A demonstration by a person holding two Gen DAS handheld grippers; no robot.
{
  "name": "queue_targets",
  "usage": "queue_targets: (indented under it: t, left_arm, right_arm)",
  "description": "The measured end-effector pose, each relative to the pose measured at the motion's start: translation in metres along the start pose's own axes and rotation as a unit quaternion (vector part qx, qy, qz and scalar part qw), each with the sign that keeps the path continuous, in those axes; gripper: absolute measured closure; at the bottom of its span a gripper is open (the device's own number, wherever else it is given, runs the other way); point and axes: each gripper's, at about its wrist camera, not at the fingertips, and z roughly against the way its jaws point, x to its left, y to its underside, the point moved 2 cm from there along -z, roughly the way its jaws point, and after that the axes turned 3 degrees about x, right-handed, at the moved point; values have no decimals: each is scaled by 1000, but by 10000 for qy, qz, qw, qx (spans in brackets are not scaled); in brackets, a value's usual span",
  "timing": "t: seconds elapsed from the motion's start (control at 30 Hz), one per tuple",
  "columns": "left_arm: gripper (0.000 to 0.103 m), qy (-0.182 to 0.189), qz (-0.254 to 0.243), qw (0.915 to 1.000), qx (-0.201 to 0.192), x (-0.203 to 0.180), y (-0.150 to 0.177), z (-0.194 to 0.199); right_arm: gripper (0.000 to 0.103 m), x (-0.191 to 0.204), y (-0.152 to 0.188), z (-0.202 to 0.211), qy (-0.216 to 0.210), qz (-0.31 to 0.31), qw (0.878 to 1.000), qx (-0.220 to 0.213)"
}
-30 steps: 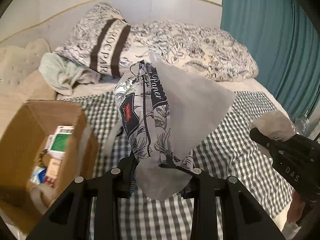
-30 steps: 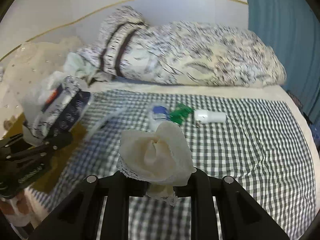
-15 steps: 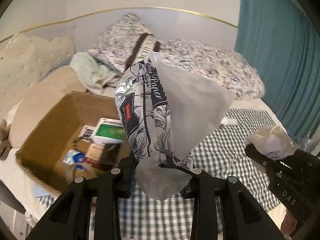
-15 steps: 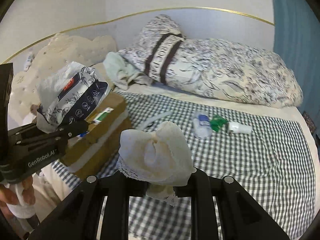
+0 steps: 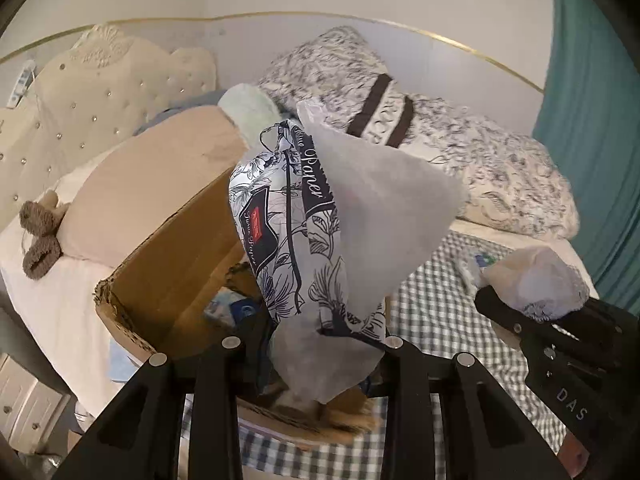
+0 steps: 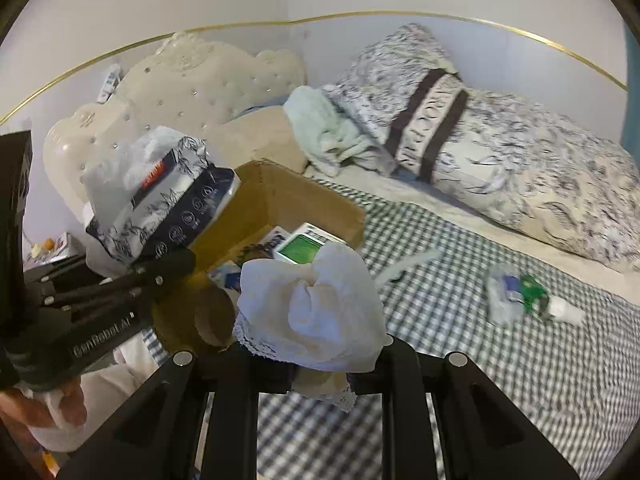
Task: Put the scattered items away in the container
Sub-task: 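Carry the lace cloth in the right tool while the left tool carries the floral pouch to the box, then open the right tool over the box while the left tool releases the floral pouch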
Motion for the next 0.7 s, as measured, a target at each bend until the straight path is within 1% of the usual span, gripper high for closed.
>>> queue_targets:
  t: [0.13,0.33,0.43,0.5,0.53,0.57,0.6,0.63,0.67,0.7]
  left_arm:
    - [71,-74,102,9998,182,16,-4,-23]
    - [71,-210,221,9988,393,37,-8,-56]
    - [71,-242,300,9982,464,44,-10,-67]
    - [67,-222,291,9982,467,45,-12,-71]
    - [58,-260,252,9983,448,45,-13,-72]
    - [52,-361,216,9982,425,47,-13,-73]
    - [47,-524,172,9977,392,48,-13,-73]
    - [35,-689,148,9969,358,51,-14,-73]
    - [21,-801,195,9960,345,54,-14,-73]
    - [17,-820,286,9957,334,58,-14,-72]
  right_arm:
    - [85,7,-14,-39,-269,-43,9995,179]
    - [85,14,-29,-90,-508,-22,9979,389]
    - [85,19,-33,-106,-615,23,9970,473]
    - [82,22,-33,-111,-638,74,9970,442]
    - [78,23,-33,-112,-644,87,9972,383]
    - [69,24,-33,-111,-614,113,9975,335]
    - [57,23,-33,-111,-461,131,9985,262]
    - [49,19,-33,-109,-192,133,9996,167]
    - [36,16,-33,-108,-61,105,9999,103]
    - [32,11,-33,-106,-51,27,10000,22]
